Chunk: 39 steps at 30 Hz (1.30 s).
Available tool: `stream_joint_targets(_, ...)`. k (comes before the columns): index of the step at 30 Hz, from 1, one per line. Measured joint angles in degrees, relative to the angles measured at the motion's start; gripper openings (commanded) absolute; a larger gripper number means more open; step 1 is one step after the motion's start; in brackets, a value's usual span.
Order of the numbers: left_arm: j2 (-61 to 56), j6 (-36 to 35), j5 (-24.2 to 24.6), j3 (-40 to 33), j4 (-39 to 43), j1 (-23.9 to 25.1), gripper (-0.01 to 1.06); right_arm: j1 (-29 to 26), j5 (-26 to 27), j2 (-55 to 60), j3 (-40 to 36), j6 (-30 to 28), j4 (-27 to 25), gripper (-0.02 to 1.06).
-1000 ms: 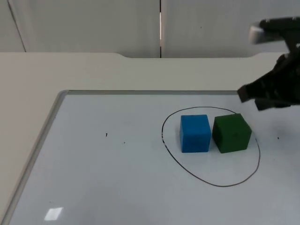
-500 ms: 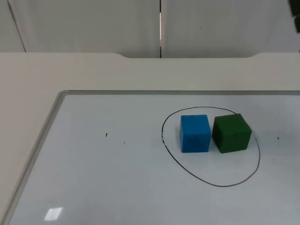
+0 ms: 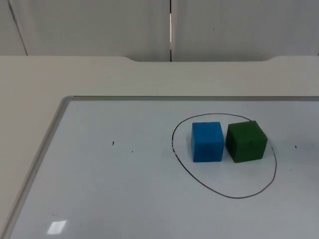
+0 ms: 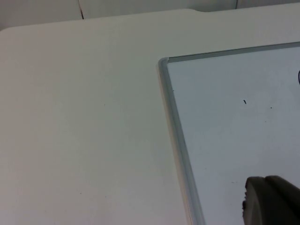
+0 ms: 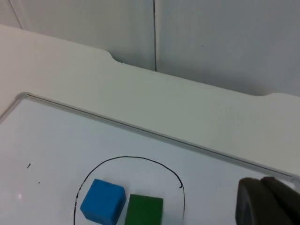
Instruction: Push the two cubes into the marked area.
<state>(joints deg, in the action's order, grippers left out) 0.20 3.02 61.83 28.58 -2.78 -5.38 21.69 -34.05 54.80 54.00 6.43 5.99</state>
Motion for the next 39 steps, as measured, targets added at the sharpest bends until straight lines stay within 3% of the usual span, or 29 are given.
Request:
stream_joint_targets(9, 0.0, 0.0, 0.0, 0.0, 0.0, 0.0, 0.0, 0.0, -2.3, -7.4, -3.2, -1.1, 0.0, 0.0)
stream_joint_targets(22, 0.0, 0.0, 0.0, 0.0, 0.0, 0.0, 0.0, 0.0, -3.1, -23.3, -15.4, -1.0, -0.9, 0.0)
stream_joint_targets(33, 0.0, 0.0, 0.0, 0.0, 0.0, 0.0, 0.0, 0.0, -11.2, -37.0, -21.5, -1.0, -4.6, 0.0)
stream_joint_targets(39, 0.0, 0.0, 0.0, 0.0, 0.0, 0.0, 0.0, 0.0, -18.5, -44.7, -21.7, -1.5, -5.0, 0.0)
